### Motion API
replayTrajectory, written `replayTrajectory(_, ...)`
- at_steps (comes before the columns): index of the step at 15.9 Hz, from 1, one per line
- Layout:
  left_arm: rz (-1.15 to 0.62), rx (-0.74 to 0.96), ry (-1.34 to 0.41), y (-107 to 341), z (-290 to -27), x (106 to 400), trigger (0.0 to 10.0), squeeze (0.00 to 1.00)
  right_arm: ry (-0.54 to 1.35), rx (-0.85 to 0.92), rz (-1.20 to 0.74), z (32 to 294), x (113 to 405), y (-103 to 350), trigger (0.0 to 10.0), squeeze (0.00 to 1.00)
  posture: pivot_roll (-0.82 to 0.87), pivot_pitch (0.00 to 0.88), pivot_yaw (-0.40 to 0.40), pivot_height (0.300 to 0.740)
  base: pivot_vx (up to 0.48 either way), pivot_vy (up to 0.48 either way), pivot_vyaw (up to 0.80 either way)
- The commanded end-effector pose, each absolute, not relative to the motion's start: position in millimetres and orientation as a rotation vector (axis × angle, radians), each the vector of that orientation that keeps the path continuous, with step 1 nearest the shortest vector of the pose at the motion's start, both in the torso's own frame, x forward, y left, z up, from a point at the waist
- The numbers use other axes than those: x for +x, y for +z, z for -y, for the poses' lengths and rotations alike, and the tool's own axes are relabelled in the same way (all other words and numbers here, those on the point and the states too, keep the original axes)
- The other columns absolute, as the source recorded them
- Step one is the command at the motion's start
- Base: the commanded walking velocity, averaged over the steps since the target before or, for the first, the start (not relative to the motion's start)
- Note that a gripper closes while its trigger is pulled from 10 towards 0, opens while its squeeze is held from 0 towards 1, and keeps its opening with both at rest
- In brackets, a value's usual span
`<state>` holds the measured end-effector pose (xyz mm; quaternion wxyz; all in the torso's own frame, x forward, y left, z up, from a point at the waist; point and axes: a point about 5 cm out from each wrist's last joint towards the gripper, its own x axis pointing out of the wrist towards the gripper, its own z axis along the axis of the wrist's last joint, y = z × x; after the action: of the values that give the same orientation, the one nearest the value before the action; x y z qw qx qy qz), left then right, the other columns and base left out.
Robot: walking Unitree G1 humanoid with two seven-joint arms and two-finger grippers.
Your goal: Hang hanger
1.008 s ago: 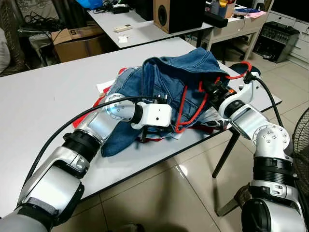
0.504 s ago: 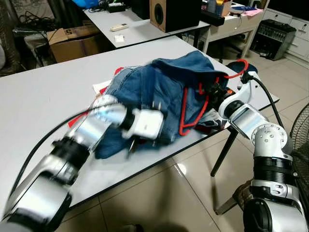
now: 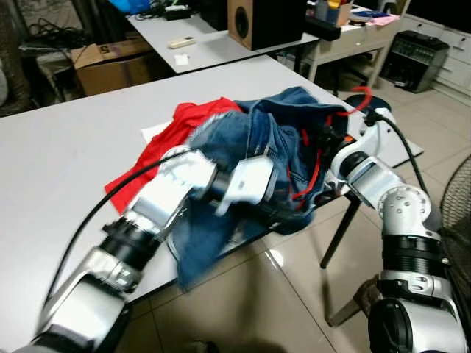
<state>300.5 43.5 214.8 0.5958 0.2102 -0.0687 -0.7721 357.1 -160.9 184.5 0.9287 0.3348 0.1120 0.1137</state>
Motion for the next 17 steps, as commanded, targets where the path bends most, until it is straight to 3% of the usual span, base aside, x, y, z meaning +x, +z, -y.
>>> replayTrajectory(1,0.253,0.399,-1.724,238,-38,309,0.0,0.00,0.277,0.651,-0.244,150,354,183,10.0,0.00,-0.01,0.000,0.043,0.740,0.000,0.000,0.00)
replayTrajectory(3,0.282,0.319,-1.607,251,-34,323,0.0,0.00,0.295,0.633,-0.255,147,351,180,10.0,0.00,-0.01,0.000,0.051,0.740,0.000,0.000,0.00)
replayTrajectory(6,0.199,0.444,-1.252,251,-52,362,0.0,0.00,0.305,0.629,-0.240,153,346,184,10.0,0.00,-0.01,0.000,0.064,0.740,0.000,0.000,0.00)
replayTrajectory(9,0.136,0.379,-0.854,252,-80,396,0.0,0.00,0.377,0.639,-0.227,153,340,192,10.0,0.00,-0.01,0.000,0.064,0.740,0.000,0.000,0.00)
replayTrajectory(11,0.097,0.377,-0.684,246,-96,406,0.0,0.00,0.408,0.631,-0.238,151,335,192,10.0,0.00,-0.01,0.000,0.065,0.740,0.000,0.000,0.00)
replayTrajectory(14,-0.020,0.493,-0.630,220,-119,408,0.0,0.00,0.424,0.657,-0.243,153,330,192,10.0,0.00,-0.02,0.000,0.064,0.740,0.000,0.000,0.00)
replayTrajectory(17,-0.053,0.505,-0.811,202,-116,399,0.0,0.00,0.480,0.676,-0.244,153,325,196,10.0,0.00,-0.01,0.000,0.057,0.740,0.000,0.000,0.00)
